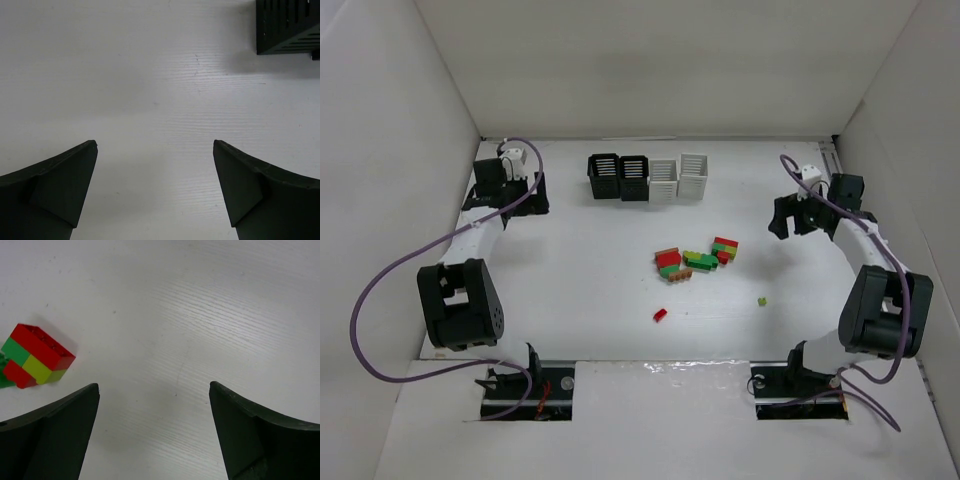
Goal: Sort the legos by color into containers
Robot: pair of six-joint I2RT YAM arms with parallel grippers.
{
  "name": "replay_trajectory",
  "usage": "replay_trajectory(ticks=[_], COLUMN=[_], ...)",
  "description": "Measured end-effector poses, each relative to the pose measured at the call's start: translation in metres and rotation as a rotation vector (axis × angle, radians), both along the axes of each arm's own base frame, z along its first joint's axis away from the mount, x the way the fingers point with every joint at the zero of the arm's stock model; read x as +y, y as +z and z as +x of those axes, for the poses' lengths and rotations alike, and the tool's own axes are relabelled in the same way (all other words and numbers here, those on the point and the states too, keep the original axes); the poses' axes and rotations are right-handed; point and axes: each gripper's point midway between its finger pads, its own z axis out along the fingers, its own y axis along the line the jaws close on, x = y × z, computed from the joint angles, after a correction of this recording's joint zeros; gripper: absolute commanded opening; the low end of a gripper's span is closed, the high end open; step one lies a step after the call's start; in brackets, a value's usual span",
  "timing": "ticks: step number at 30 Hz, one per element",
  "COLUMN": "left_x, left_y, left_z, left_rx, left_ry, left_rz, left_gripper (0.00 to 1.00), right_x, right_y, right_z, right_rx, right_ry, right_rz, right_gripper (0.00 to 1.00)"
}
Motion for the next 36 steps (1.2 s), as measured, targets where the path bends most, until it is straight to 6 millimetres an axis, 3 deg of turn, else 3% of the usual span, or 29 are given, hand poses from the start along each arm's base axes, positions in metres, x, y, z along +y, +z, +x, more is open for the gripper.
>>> replay_trajectory(ticks=[4,10,15,21,22,27,36], left_x=[-0.012,-0.031,-0.045,-0.048,-0.047,-0.045,-0.041], left_y=[0.002,0.014,0.02,0.027,0.027,0.024,0.026], left_z=[-0.005,-0.03,-0.053,-0.062,-0.063,-0.064,-0.062], left_rx=[-0.002,-0.061,-0.108,-0.151,-0.154,-0.15,-0.173], left_ry=[-0.102,-0.228,-0.302,-0.331,-0.332,-0.33,-0.32], left_rz=[-0.019,-0.034,-0.018,0.017,0.021,0.039,0.065], left_gripper=[1.0,1.0,1.0,1.0,1.0,1.0,1.0], right_x=[0.026,0.097,0.165,0.208,0.215,0.237,0.227], right_y=[0.01,0.025,0.019,0.013,0.012,0.01,0.007], right_z=[0.0,-0.002,-0.025,-0.025,-0.024,-0.025,-0.065], right_rx=[-0.015,-0.083,-0.096,-0.118,-0.125,-0.131,-0.153], right_ry=[0.151,0.446,0.728,0.941,0.972,1.099,1.265], right_rz=[-0.02,-0.071,-0.095,-0.129,-0.138,-0.15,-0.206], right_gripper=[0.83,0.7,0.59,0.56,0.52,0.48,0.48])
